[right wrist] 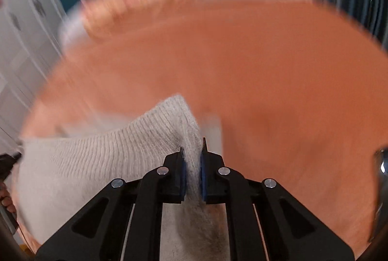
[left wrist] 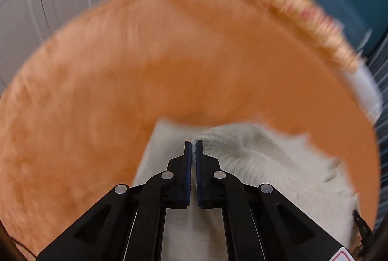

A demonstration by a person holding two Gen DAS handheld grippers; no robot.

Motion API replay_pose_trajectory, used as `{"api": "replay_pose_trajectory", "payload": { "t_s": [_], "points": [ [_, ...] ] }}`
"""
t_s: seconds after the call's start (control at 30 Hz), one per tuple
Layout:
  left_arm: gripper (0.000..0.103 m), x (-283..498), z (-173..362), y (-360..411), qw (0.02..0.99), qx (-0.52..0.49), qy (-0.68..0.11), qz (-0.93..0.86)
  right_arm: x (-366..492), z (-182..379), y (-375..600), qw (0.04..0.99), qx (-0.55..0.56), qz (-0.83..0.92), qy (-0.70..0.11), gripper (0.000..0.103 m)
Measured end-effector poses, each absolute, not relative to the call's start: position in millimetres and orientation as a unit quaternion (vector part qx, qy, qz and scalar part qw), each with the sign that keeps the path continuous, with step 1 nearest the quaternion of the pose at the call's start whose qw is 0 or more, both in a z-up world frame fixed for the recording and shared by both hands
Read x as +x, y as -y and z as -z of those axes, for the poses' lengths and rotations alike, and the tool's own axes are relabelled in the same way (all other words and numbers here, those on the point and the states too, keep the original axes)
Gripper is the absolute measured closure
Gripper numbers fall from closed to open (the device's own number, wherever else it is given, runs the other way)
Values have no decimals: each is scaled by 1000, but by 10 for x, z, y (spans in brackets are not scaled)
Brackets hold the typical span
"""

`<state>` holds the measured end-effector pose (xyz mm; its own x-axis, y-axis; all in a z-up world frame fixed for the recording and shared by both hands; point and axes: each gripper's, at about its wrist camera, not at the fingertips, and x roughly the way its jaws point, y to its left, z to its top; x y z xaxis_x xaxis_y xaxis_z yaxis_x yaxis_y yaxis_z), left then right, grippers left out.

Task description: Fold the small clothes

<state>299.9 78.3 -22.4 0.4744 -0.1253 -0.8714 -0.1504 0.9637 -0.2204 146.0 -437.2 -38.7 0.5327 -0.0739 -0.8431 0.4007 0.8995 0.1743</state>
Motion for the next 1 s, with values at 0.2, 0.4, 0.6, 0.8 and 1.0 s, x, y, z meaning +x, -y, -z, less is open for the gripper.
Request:
{"api": "replay_pose_trajectory", "payload": {
  "t_s": [0.2, 0.4, 0.6, 0.8, 1.0],
  "points": [
    [92, 2632, -269, -692, 881, -108, -461, 1, 888, -466, 3951, 917, 132, 137, -350, 83],
    [76, 1720, -533, -194, 894, -75, -436, 75, 364, -492, 2937, 920, 115, -4, -375, 80],
    [76, 1212, 76, 194, 847, 9, -525, 84, 171, 151, 2397, 884, 66, -32, -461, 84],
    [93, 1077, 184, -440, 847, -10, -531, 33, -315, 280, 3393, 867, 124, 89, -475, 99],
    [95, 1039, 114, -530, 843, -41, -536, 21, -516, -89, 3463, 878, 147, 97, -445, 95]
  ]
}}
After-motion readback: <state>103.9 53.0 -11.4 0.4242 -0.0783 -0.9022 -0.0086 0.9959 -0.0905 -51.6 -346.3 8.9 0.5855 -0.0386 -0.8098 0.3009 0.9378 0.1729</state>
